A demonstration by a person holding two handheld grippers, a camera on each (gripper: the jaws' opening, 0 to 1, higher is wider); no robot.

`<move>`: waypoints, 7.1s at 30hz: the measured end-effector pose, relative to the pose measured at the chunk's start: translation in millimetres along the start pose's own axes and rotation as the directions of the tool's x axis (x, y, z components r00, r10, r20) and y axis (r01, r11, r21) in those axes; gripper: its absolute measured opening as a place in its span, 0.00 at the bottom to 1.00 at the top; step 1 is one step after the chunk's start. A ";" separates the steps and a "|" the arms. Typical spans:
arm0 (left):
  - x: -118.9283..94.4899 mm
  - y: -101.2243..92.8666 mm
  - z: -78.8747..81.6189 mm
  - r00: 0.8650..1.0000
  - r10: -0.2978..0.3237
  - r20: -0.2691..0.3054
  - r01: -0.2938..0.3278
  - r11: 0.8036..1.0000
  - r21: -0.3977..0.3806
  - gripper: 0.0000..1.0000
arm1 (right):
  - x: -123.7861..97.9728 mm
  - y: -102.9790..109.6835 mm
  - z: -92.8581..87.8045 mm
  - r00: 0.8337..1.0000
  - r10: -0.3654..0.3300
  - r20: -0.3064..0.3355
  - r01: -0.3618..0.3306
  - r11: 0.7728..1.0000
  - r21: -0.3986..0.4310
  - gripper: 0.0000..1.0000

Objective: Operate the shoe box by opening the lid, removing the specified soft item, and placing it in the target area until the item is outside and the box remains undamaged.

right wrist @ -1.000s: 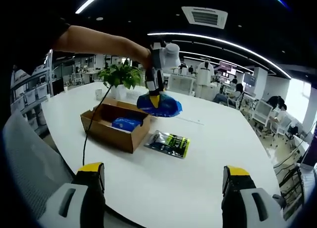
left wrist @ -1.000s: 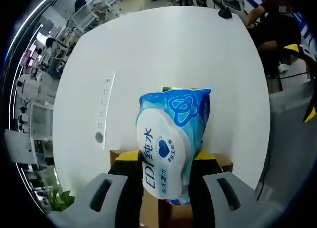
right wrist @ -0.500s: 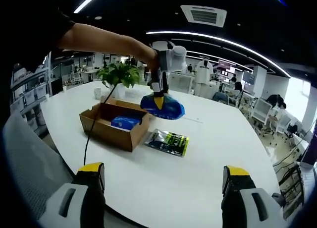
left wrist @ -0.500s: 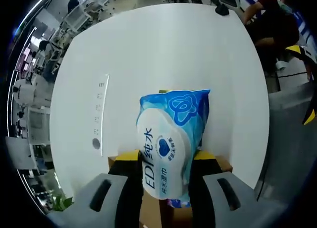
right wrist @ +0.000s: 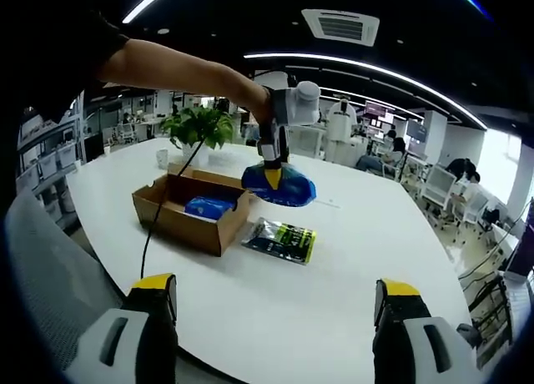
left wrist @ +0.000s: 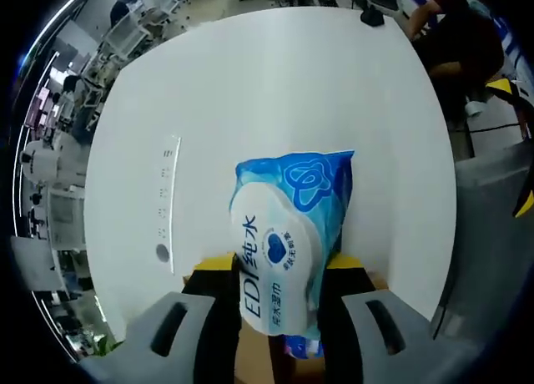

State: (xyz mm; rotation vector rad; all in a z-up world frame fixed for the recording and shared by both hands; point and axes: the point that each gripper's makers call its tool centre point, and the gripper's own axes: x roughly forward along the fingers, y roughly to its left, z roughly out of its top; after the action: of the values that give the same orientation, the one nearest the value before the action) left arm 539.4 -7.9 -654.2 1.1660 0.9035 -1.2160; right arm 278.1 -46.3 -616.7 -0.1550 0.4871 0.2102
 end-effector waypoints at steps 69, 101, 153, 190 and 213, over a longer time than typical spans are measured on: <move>65.8 -16.5 8.0 0.995 0.080 0.059 -0.080 0.997 0.008 0.17 | 0.2 -8.7 -4.8 1.000 -0.024 -0.016 0.024 0.999 0.022 0.97; 85.4 3.9 -0.6 0.996 0.010 0.092 -0.005 0.998 -0.056 0.56 | 1.0 -11.0 -11.2 0.998 -0.029 -0.052 0.030 0.999 0.027 0.97; 24.5 9.1 -31.5 0.993 0.033 0.111 -0.038 0.998 0.040 0.63 | 0.1 -7.7 -12.1 0.998 -0.013 -0.060 0.014 1.000 0.013 0.95; -12.1 -5.8 -125.4 0.992 0.059 0.115 -0.058 0.998 -0.016 0.45 | 0.9 -2.9 -17.4 0.997 0.016 -0.079 -0.016 1.000 0.007 0.93; 16.5 -21.7 -163.5 0.995 -0.006 0.095 0.006 1.000 0.002 0.26 | 2.1 -2.2 -18.6 0.996 0.015 -0.090 -0.015 1.000 0.000 0.91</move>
State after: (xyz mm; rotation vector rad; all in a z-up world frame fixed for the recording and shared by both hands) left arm 532.6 148.8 -707.5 1.0984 0.8352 -1.2671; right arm 272.1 -51.7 -633.7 -0.1616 0.5775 0.2190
